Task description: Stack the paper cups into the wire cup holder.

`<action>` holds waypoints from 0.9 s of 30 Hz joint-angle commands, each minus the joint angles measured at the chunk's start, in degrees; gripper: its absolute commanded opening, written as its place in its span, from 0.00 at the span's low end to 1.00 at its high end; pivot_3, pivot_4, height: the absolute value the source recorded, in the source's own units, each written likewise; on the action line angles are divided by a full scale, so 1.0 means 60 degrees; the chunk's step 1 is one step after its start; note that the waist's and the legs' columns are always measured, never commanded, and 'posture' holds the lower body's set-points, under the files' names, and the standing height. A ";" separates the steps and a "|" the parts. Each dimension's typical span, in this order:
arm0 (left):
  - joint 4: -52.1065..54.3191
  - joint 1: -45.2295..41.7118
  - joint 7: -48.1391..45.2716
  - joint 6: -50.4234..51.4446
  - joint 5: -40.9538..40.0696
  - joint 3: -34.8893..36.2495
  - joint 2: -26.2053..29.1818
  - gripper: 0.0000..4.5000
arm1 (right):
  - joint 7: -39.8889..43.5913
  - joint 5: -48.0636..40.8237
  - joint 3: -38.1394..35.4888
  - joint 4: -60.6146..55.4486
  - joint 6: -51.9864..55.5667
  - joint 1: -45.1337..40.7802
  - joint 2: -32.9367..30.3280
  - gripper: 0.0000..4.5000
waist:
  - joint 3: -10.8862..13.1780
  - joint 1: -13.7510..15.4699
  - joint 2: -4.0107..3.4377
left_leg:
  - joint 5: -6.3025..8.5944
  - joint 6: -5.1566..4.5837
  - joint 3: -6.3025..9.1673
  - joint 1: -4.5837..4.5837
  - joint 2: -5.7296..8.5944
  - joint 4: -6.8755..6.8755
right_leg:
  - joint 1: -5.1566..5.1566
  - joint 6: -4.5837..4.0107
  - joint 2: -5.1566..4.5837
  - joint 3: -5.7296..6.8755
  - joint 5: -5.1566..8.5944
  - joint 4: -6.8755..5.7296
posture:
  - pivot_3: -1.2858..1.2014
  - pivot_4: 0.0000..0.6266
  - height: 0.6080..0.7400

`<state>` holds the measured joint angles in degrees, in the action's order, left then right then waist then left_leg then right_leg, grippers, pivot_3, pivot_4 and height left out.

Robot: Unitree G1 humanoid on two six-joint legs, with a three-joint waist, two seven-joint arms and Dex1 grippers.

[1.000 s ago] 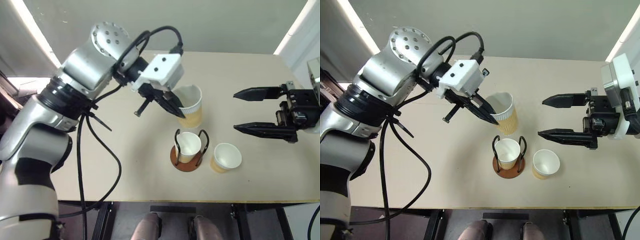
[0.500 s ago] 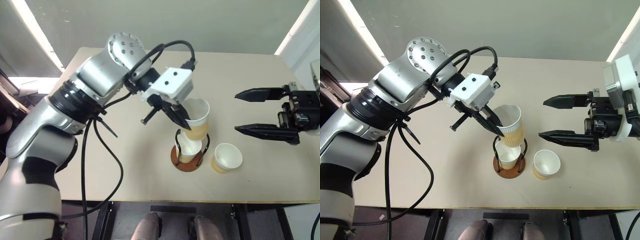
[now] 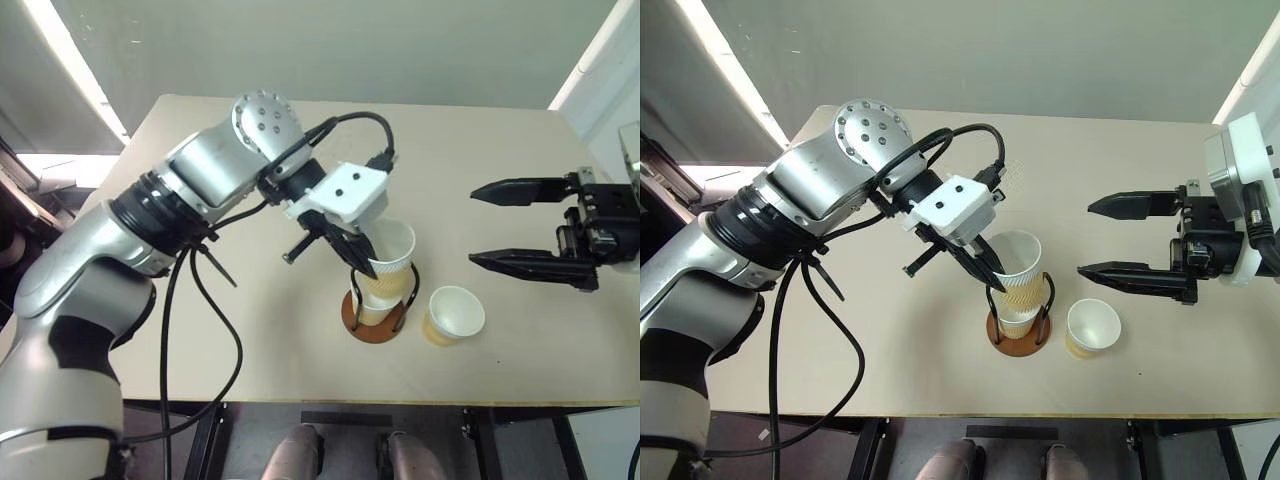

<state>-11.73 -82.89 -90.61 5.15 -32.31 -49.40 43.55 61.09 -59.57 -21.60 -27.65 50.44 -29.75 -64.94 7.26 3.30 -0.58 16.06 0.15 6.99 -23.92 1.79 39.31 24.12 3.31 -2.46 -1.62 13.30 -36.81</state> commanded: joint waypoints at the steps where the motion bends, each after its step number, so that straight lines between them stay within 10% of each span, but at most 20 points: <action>1: -0.0046 -0.0032 -0.0315 -0.0292 0.0157 -0.0048 0.0032 0.02 | -0.0077 -0.0242 -0.0477 -0.0222 -0.0058 0.0024 -0.0197 0.91 | 0.0000 0.0000 0.0000 | 0.0000 0.0000 0.0000 0.0000 0.0000 0.0000 | 0.0000 0.0000 0.0000 0.0000 0.0000 0.0000 | 0.52 0.24 1.00; 8: -0.0047 -0.0071 -0.0315 -0.0283 0.0094 -0.0197 0.0026 0.02 | 0.0078 -0.0206 -0.0507 -0.0202 -0.0035 0.0178 -0.0496 0.91 | 0.0000 0.0003 0.0000 | 0.0000 -0.0001 -0.0001 -0.0001 0.0000 0.0000 | 0.0000 0.0000 0.0000 0.0000 0.0000 -0.0001 | 0.52 0.24 1.00; 22: -0.0248 -0.0111 -0.0315 -0.0078 -0.0176 0.0416 -0.0048 1.00 | 0.0876 -0.0121 -0.1896 -0.1477 0.0601 0.2254 -0.1616 0.91 | 0.0000 0.0057 0.0000 | 0.0001 -0.0001 -0.0004 -0.0007 0.0000 -0.0002 | 0.0000 0.0000 -0.0001 0.0000 0.0000 0.0003 | 0.52 0.24 1.00; 27: -0.0353 0.0069 -0.0315 0.1086 -0.0984 0.1597 0.0206 1.00 | 0.0536 -0.0116 -0.1599 -0.2677 0.0519 0.2832 -0.1594 0.91 | 0.0000 0.0041 -0.0001 | 0.0002 -0.0002 -0.0008 -0.0003 -0.0001 -0.0002 | 0.0000 0.0000 0.0001 -0.0001 0.0000 0.0000 | 0.52 0.24 1.00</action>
<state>-13.79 -82.48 -90.70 9.68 -36.07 -43.70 43.43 65.29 -60.47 -30.79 -41.81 54.24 -12.85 -73.84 7.25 3.54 -0.59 16.07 0.14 6.93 -23.93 1.79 39.29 24.12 3.31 -2.45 -1.63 13.30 -36.81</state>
